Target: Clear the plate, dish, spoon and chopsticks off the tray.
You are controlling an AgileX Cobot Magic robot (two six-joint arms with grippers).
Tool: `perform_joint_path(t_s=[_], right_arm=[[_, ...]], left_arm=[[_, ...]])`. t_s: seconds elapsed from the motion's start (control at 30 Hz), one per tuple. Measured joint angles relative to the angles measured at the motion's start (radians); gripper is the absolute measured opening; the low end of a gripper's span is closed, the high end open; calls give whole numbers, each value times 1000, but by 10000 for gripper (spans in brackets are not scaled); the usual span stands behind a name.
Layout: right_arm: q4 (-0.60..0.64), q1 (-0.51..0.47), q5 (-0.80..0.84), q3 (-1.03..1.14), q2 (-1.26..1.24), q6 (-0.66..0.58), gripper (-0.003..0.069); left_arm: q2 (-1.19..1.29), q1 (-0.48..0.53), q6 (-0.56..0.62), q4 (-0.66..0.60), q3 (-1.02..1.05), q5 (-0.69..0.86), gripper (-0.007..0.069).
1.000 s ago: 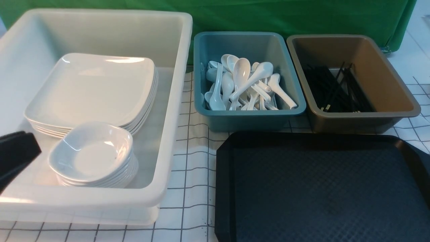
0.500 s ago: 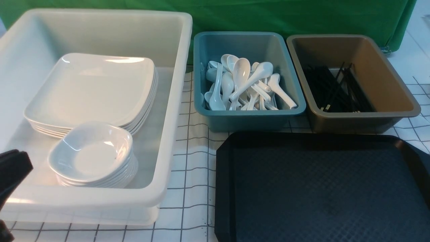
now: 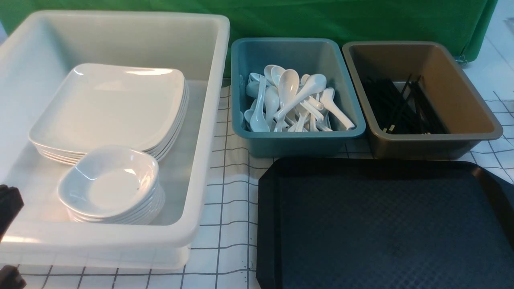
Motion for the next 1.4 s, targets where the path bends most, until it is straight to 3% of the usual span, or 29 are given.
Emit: perform_joint_path(t_s=[0.1, 0.13, 0.17, 0.27, 0.53, 0.83, 1.4], right_arm=[[0, 0, 0, 0, 0, 0, 240], [0, 0, 0, 0, 0, 0, 240], [0, 0, 0, 0, 0, 0, 240], [0, 0, 0, 0, 0, 0, 240], [0, 0, 1, -1, 0, 0, 240], [0, 0, 2, -1, 0, 0, 240], [0, 0, 2, -1, 0, 0, 240]], left_arm=[[-57, 0, -136, 120, 75, -60, 5], [-101, 0, -265, 223, 125, -79, 5], [-106, 0, -265, 234, 131, -79, 5], [-188, 3, -415, 351, 218, -96, 5], [-263, 79, -447, 394, 340, -109, 5], [-264, 22, -438, 392, 340, -111, 5], [-264, 76, -437, 351, 340, -111, 5]])
